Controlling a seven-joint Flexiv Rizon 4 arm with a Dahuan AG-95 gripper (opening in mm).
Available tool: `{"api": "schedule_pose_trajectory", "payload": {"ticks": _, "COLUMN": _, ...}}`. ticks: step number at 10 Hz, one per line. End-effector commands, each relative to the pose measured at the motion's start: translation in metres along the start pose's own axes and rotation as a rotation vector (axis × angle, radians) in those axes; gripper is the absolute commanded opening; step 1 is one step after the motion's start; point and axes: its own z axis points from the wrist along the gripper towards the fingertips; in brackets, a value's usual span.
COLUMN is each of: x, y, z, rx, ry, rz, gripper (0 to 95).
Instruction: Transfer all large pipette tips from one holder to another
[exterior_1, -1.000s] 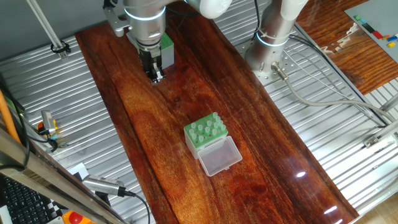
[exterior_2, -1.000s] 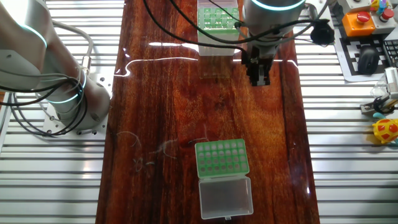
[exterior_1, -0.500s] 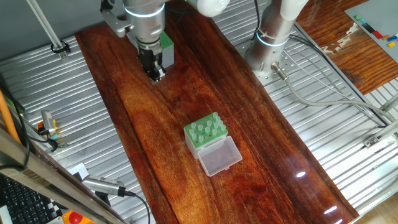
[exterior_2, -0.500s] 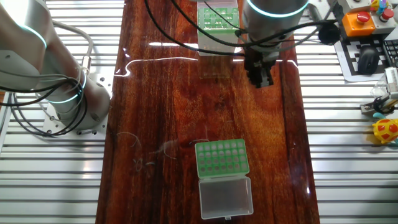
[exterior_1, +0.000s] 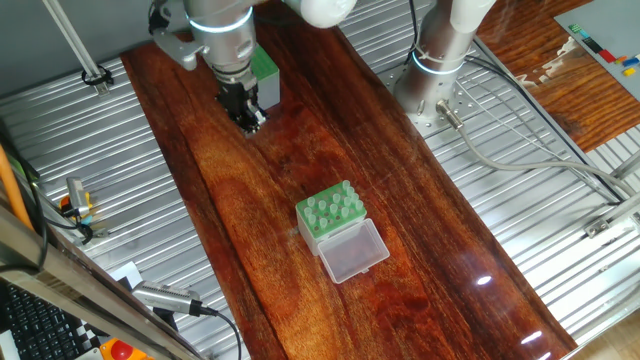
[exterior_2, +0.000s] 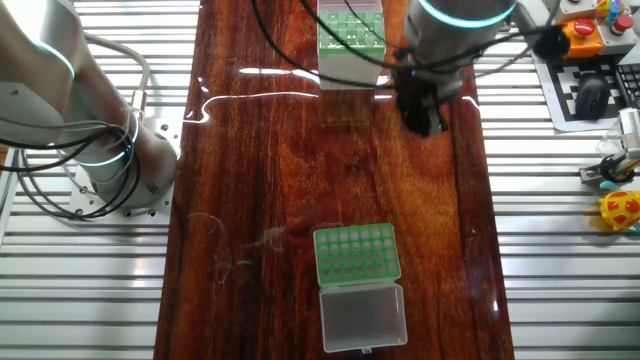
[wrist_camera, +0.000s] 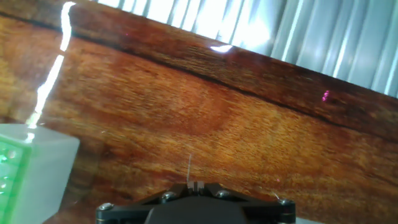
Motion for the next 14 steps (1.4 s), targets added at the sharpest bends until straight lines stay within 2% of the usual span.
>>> {"api": "schedule_pose_trajectory", "payload": {"ticks": 1, "x": -0.015, "y": 0.043, "z": -0.001, "rx": 0.034, "ry": 0.015, "rz": 0.102, "gripper": 0.0}}
{"api": "schedule_pose_trajectory", "payload": {"ticks": 3, "x": -0.019, "y": 0.067, "z": 0.004, "rx": 0.034, "ry": 0.015, "rz": 0.151, "gripper": 0.0}}
{"api": "schedule_pose_trajectory", "payload": {"ticks": 4, "x": -0.021, "y": 0.072, "z": 0.006, "rx": 0.029, "ry": 0.012, "rz": 0.169, "gripper": 0.0}}
{"api": "schedule_pose_trajectory", "payload": {"ticks": 7, "x": -0.021, "y": 0.072, "z": 0.006, "rx": 0.023, "ry": 0.007, "rz": 0.105, "gripper": 0.0}}
{"api": "schedule_pose_trajectory", "payload": {"ticks": 8, "x": -0.021, "y": 0.072, "z": 0.006, "rx": 0.021, "ry": 0.010, "rz": 0.071, "gripper": 0.0}}
{"api": "schedule_pose_trajectory", "payload": {"ticks": 11, "x": -0.018, "y": 0.067, "z": 0.005, "rx": 0.015, "ry": 0.027, "rz": 0.052, "gripper": 0.0}}
{"api": "schedule_pose_trajectory", "payload": {"ticks": 13, "x": -0.025, "y": 0.089, "z": 0.005, "rx": 0.016, "ry": 0.028, "rz": 0.073, "gripper": 0.0}}
{"api": "schedule_pose_trajectory", "payload": {"ticks": 14, "x": -0.029, "y": 0.106, "z": 0.005, "rx": 0.017, "ry": 0.030, "rz": 0.098, "gripper": 0.0}}
